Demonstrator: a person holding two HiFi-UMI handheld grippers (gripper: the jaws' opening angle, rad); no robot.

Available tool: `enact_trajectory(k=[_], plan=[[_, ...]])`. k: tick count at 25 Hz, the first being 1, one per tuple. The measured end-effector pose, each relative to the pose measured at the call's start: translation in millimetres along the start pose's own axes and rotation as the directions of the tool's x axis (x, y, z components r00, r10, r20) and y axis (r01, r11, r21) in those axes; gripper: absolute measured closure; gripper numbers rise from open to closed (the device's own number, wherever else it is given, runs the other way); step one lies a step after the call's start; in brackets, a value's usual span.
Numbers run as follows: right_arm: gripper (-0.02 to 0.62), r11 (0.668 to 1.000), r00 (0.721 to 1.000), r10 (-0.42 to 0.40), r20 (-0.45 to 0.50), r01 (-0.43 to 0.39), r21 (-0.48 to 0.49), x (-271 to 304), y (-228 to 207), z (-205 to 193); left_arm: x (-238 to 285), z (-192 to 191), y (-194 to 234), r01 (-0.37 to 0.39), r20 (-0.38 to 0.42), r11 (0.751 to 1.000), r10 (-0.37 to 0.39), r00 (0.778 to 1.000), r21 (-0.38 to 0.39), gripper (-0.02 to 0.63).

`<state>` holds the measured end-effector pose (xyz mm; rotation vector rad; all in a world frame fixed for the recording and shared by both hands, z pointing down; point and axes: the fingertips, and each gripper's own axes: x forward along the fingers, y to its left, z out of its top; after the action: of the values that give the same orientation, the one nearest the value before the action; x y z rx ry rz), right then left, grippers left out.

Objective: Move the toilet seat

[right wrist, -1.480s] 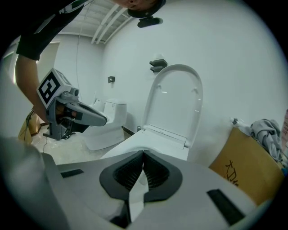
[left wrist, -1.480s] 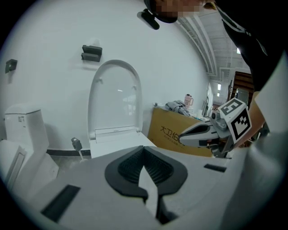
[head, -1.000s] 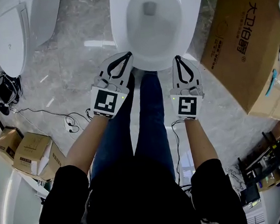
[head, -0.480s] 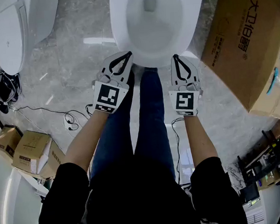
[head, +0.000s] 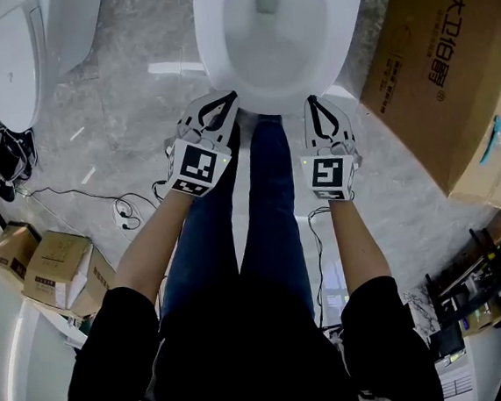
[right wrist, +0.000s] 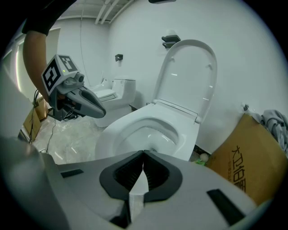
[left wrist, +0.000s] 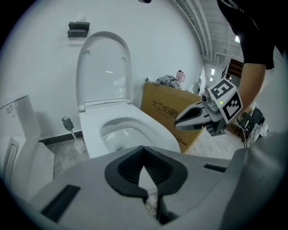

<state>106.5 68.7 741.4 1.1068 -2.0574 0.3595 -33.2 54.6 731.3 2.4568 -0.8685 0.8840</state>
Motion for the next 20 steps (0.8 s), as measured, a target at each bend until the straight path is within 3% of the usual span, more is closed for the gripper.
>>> enact_trajectory(k=[6, 14, 20], plan=[[0.572, 1.000, 1.000, 0.011, -0.028, -0.011, -0.006, 1, 4, -13, 6, -11, -3, 0.010, -0.028, 1.000, -0.010, 1.000, 0.003, 0.599], [0.571, 0.999, 0.998, 0.025, -0.064, -0.027, -0.021, 5, 11, -26, 12, -31, -7, 0.040, -0.089, 0.996, -0.033, 0.995, 0.080, 0.598], [0.572, 0.999, 0.995, 0.043, -0.088, -0.045, -0.023, 8, 15, -36, 18, -49, -6, 0.057, -0.131, 0.997, -0.050, 0.990, 0.056, 0.598]])
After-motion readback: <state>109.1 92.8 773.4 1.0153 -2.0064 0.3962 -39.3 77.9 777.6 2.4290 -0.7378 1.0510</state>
